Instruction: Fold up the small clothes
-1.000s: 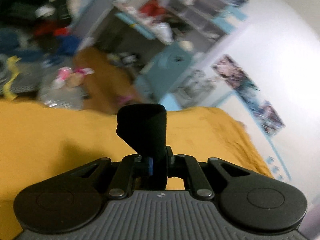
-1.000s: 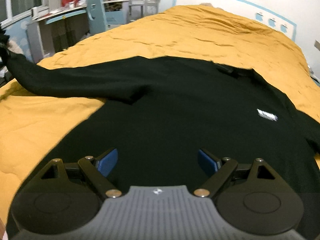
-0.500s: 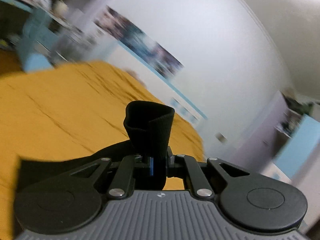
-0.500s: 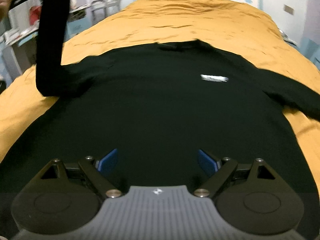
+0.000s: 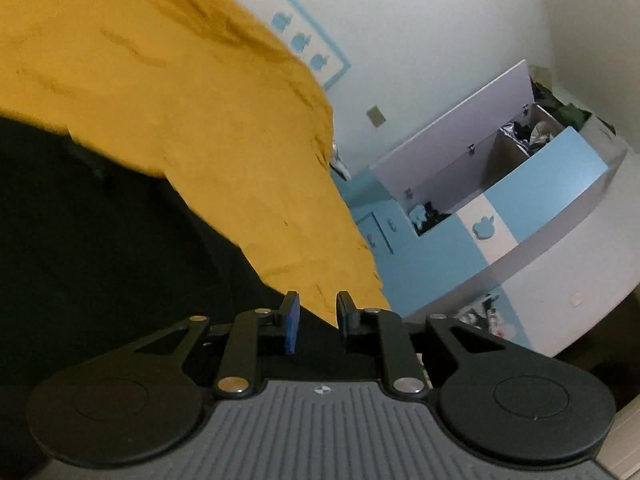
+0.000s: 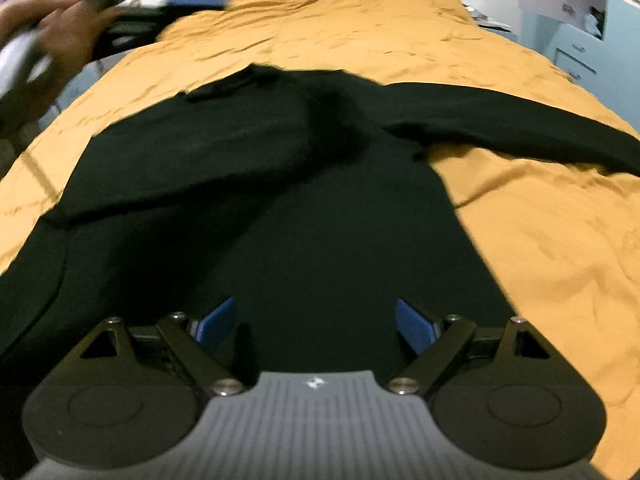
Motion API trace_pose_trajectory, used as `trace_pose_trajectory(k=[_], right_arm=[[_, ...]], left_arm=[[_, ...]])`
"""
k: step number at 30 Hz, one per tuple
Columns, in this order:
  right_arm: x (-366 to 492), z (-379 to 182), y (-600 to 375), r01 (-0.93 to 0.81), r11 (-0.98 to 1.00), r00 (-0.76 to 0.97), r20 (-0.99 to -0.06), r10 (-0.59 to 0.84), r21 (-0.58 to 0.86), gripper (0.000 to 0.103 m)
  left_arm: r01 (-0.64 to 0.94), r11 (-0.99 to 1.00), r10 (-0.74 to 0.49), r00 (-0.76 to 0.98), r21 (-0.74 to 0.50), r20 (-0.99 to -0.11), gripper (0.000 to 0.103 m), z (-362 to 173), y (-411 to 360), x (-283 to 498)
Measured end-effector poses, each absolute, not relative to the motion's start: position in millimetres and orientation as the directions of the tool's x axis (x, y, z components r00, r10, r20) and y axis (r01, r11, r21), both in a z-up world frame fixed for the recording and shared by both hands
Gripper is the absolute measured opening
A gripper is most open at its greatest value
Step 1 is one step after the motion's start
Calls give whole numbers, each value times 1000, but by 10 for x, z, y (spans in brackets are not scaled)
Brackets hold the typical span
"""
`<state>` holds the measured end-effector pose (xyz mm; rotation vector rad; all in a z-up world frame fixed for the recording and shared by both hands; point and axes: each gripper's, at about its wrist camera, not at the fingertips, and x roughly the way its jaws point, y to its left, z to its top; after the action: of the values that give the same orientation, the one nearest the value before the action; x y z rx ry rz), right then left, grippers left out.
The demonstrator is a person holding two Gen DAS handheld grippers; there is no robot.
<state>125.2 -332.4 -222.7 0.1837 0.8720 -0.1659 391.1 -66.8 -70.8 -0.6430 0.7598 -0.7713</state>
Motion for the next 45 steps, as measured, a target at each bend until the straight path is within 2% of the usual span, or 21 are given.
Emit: trace_pose_trajectory(k=[2, 5, 8, 11, 15, 17, 19, 20, 21, 22, 24, 27, 29, 32, 34, 36, 37, 39, 41, 45], right_arm=[[1255, -2180, -3471, 229, 965, 662, -747, -60, 126, 83], [1450, -2097, -3688, 202, 966, 722, -691, -36, 161, 82], [1833, -2055, -3919, 207, 968, 775, -627, -73, 142, 82], [2273, -2097, -4146, 175, 976, 812, -579, -68, 130, 77], [2939, -2331, -4353, 170, 978, 779, -624, -56, 125, 76], [3148, -2471, -4446, 189, 967, 750, -661, -30, 171, 76], [3291, -2587, -4492, 207, 952, 737, -676, 0, 225, 66], [3339, -2616, -4492, 196, 951, 735, -678, 20, 240, 46], [3396, -2642, -4478, 195, 951, 725, -688, 26, 241, 13], [3434, -2652, -4467, 213, 949, 716, -698, 9, 230, 3], [3405, -2594, -4454, 234, 941, 732, -681, -7, 243, 2], [3284, -2388, -4442, 244, 938, 795, -604, -49, 245, 1], [3301, -2412, -4453, 265, 938, 780, -622, -72, 224, 0], [3407, -2705, -4476, 302, 943, 709, -695, -124, 140, 2], [3371, -2802, -4497, 319, 936, 714, -688, -132, 151, 4], [3340, -2762, -4470, 319, 934, 731, -669, -134, 162, 23], [3268, -2728, -4474, 320, 933, 735, -665, -134, 166, 27], [3140, -2584, -4499, 301, 933, 762, -637, -113, 195, 43], [2921, -2433, -4591, 293, 931, 789, -605, -106, 219, 49], [2431, -2147, -5034, 374, 904, 799, -566, -201, 207, 49]], left_arm=[[363, 617, -752, 533, -698, -387, 34, -660, -390, 3828], [316, 743, -637, 606, -590, -476, 42, -634, 232, 3815], [208, 834, -508, 651, -511, -564, 43, -828, 698, 3598], [68, 834, -451, 655, -548, -606, 43, -1125, 1233, 3516], [-62, 816, -394, 669, -575, -631, 43, -1477, 1641, 3464], [-96, 807, -385, 663, -583, -642, 43, -1598, 1748, 3477], [-109, 797, -388, 661, -594, -642, 43, -1674, 1871, 3489], [-107, 791, -395, 663, -602, -637, 43, -1693, 1887, 3498], [-101, 787, -401, 668, -609, -628, 43, -1700, 1869, 3523], [-93, 786, -402, 674, -611, -620, 43, -1686, 1848, 3518], [-66, 789, -407, 688, -611, -600, 43, -1676, 1808, 3529], [-49, 794, -415, 686, -606, -598, 43, -1666, 1745, 3547], [-49, 796, -417, 679, -604, -604, 43, -1691, 1701, 3551], [-42, 789, -432, 671, -613, -602, 45, -1760, 1628, 3544], [-72, 807, -410, 645, -586, -645, 45, -1847, 1581, 3584], [-105, 818, -390, 621, -566, -680, 41, -1935, 1566, 3617], [-107, 821, -386, 618, -560, -684, 40, -1936, 1561, 3619], [-93, 827, -383, 629, -555, -676, 40, -1861, 1539, 3583], [-71, 829, -388, 642, -555, -661, 41, -1722, 1477, 3513], [47, 837, -438, 656, -546, -614, 43, -1422, 1156, 3347]])
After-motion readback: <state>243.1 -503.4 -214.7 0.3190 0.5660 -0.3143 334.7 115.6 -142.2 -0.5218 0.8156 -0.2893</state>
